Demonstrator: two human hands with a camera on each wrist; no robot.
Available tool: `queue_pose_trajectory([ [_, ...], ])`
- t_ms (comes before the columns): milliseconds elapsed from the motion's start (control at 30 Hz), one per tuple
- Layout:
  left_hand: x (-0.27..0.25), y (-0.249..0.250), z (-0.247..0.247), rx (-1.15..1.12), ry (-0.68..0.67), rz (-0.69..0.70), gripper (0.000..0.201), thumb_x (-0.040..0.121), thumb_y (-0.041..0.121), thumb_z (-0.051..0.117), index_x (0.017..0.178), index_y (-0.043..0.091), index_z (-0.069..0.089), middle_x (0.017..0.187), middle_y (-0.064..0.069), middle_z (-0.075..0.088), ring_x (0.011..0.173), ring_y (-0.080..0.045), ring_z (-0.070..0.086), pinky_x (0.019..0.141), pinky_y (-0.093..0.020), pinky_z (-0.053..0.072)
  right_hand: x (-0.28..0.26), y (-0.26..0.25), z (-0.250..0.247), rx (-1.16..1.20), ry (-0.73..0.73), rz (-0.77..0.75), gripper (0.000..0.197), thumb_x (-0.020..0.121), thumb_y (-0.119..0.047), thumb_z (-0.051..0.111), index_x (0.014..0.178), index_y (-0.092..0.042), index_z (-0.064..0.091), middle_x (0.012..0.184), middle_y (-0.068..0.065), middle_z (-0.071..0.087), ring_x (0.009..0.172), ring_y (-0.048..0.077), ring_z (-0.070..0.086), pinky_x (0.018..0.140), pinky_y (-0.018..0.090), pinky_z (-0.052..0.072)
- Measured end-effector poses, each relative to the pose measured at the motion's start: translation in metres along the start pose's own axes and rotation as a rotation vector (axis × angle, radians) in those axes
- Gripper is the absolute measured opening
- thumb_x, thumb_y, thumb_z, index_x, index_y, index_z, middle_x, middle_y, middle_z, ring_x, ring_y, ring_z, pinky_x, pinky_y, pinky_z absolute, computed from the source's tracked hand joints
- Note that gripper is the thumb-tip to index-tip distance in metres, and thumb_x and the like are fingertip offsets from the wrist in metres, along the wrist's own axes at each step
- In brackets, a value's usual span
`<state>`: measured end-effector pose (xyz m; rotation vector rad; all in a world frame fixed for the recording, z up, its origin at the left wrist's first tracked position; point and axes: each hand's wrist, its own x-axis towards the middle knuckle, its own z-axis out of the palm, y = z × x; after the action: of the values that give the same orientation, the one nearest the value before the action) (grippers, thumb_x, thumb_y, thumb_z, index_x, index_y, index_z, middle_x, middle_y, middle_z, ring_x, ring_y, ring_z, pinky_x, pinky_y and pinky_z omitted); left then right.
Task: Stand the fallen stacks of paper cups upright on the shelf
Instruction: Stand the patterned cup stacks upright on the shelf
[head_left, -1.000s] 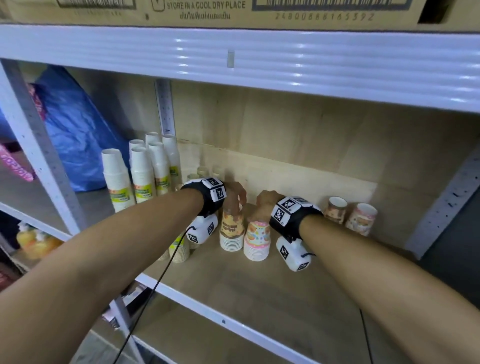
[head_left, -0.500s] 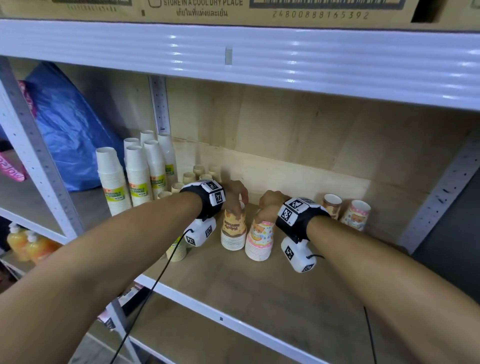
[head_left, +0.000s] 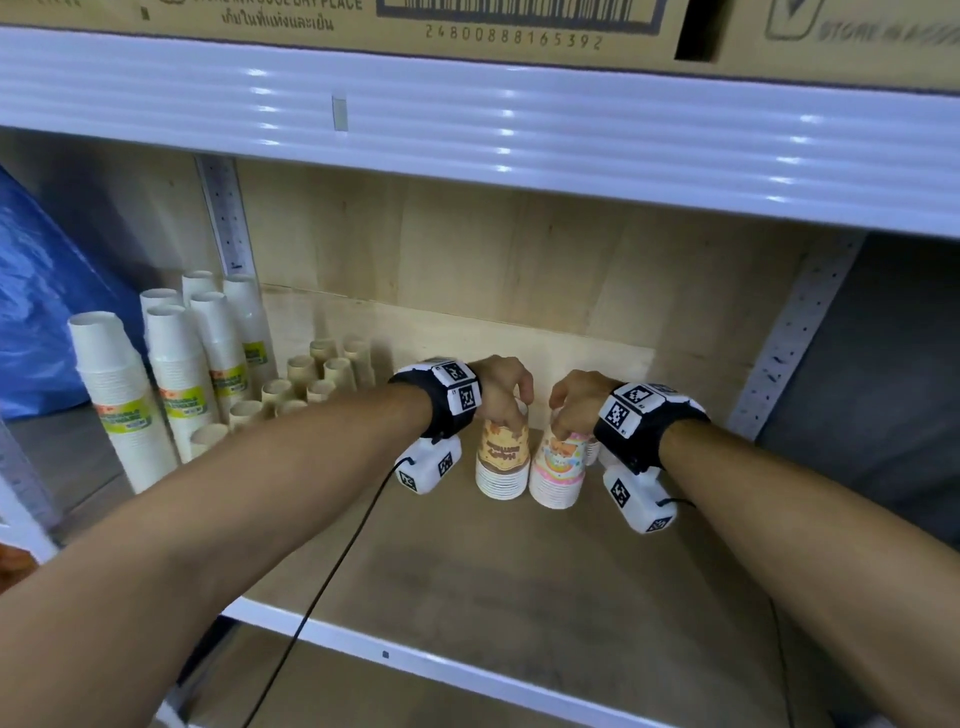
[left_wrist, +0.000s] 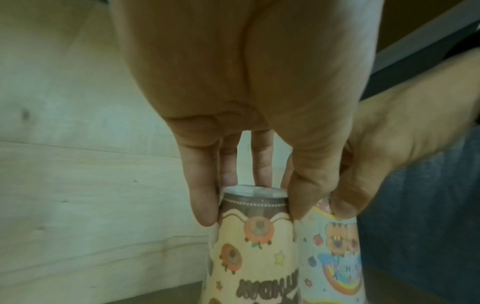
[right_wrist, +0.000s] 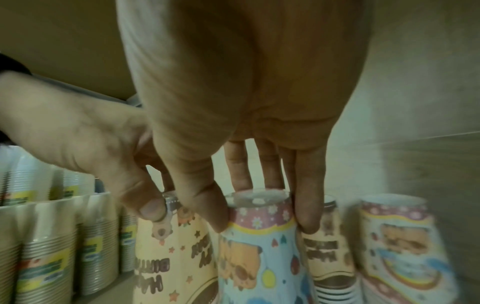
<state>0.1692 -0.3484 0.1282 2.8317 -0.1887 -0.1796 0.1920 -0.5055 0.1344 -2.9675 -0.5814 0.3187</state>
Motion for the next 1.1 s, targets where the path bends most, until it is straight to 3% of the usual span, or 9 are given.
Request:
queue_pose_trajectory([
  [267,0.032,0.044,0.015,-0.017,0.019,0.105,0.047,0.074,0.028,0.080,0.117,0.021,0.064,0.116,-0.004,0.061,0.091,-0.020,0.059,0.069,-0.025,0.048,-0.013,0.057,-0.011,-0.017,0.038,0.088,0.043,0.068,-0.018,0.070,0.110,-0.016,0.071,0.109,0.008,0.068,0.093,0.024,0.066,0.075,0.030,0.056],
  [433,0.048,0.058,0.027,-0.027,0.028,0.123,0.050,0.077,0.027,0.079,0.124,0.017,0.063,0.118,-0.005,0.062,0.092,-0.020,0.059,0.070,-0.026,0.048,-0.012,0.078,-0.005,-0.021,0.025,0.075,0.040,0.074,-0.016,0.067,0.113,-0.012,0.069,0.115,0.006,0.065,0.102,0.026,0.064,0.088,0.038,0.056],
  [533,0.058,0.064,0.033,-0.005,0.013,0.134,0.045,0.078,0.028,0.077,0.120,0.018,0.064,0.117,-0.005,0.063,0.092,-0.021,0.060,0.070,-0.028,0.051,-0.009,0.090,-0.001,0.039,0.035,0.077,0.042,0.067,-0.023,0.066,0.108,-0.013,0.066,0.114,0.007,0.064,0.099,0.024,0.063,0.083,0.034,0.055],
  [600,0.063,0.066,0.036,0.005,0.012,0.150,0.042,0.080,0.028,0.076,0.119,0.018,0.065,0.116,-0.004,0.062,0.091,-0.020,0.058,0.069,-0.027,0.048,-0.008,0.095,0.002,0.067,0.066,0.083,0.038,0.073,-0.020,0.068,0.110,-0.013,0.066,0.114,0.008,0.064,0.100,0.024,0.063,0.079,0.028,0.050],
  [700,0.070,0.069,0.040,0.007,0.021,0.161,0.040,0.082,0.027,0.074,0.119,0.016,0.067,0.115,-0.005,0.063,0.095,-0.022,0.060,0.071,-0.026,0.047,-0.003,0.098,0.008,0.087,0.109,0.084,0.036,0.083,-0.013,0.067,0.119,-0.009,0.064,0.119,0.009,0.062,0.108,0.026,0.062,0.082,0.027,0.049],
  [767,0.074,0.071,0.042,0.009,0.028,0.167,0.041,0.082,0.028,0.074,0.119,0.015,0.067,0.115,-0.006,0.064,0.098,-0.023,0.062,0.071,-0.026,0.049,0.000,0.100,0.013,0.107,0.142,0.068,0.037,0.083,-0.012,0.068,0.119,-0.010,0.064,0.121,0.009,0.062,0.109,0.026,0.061,0.086,0.028,0.050],
  [867,0.078,0.073,0.046,0.003,0.024,0.155,0.041,0.081,0.029,0.074,0.119,0.015,0.067,0.114,-0.005,0.065,0.094,-0.022,0.062,0.070,-0.027,0.050,0.004,0.107,0.020,0.146,0.190,0.049,0.030,0.084,-0.013,0.066,0.114,-0.010,0.066,0.117,0.005,0.062,0.108,0.022,0.060,0.080,0.022,0.043],
  [967,0.081,0.073,0.050,-0.003,0.017,0.144,0.041,0.081,0.030,0.074,0.118,0.015,0.067,0.109,-0.005,0.065,0.091,-0.022,0.062,0.069,-0.026,0.049,0.005,0.112,0.020,0.207,0.140,0.026,0.029,0.079,-0.013,0.070,0.108,-0.013,0.065,0.103,-0.002,0.056,0.101,0.019,0.059,0.078,0.022,0.041],
  [1100,0.083,0.075,0.051,0.016,0.000,0.139,0.033,0.082,0.030,0.072,0.111,0.014,0.070,0.104,-0.005,0.066,0.096,-0.025,0.065,0.070,-0.028,0.050,0.008,0.117,0.018,0.240,0.111,-0.001,0.032,0.079,-0.011,0.070,0.110,-0.013,0.065,0.102,-0.003,0.055,0.095,0.015,0.055,0.078,0.022,0.041],
])
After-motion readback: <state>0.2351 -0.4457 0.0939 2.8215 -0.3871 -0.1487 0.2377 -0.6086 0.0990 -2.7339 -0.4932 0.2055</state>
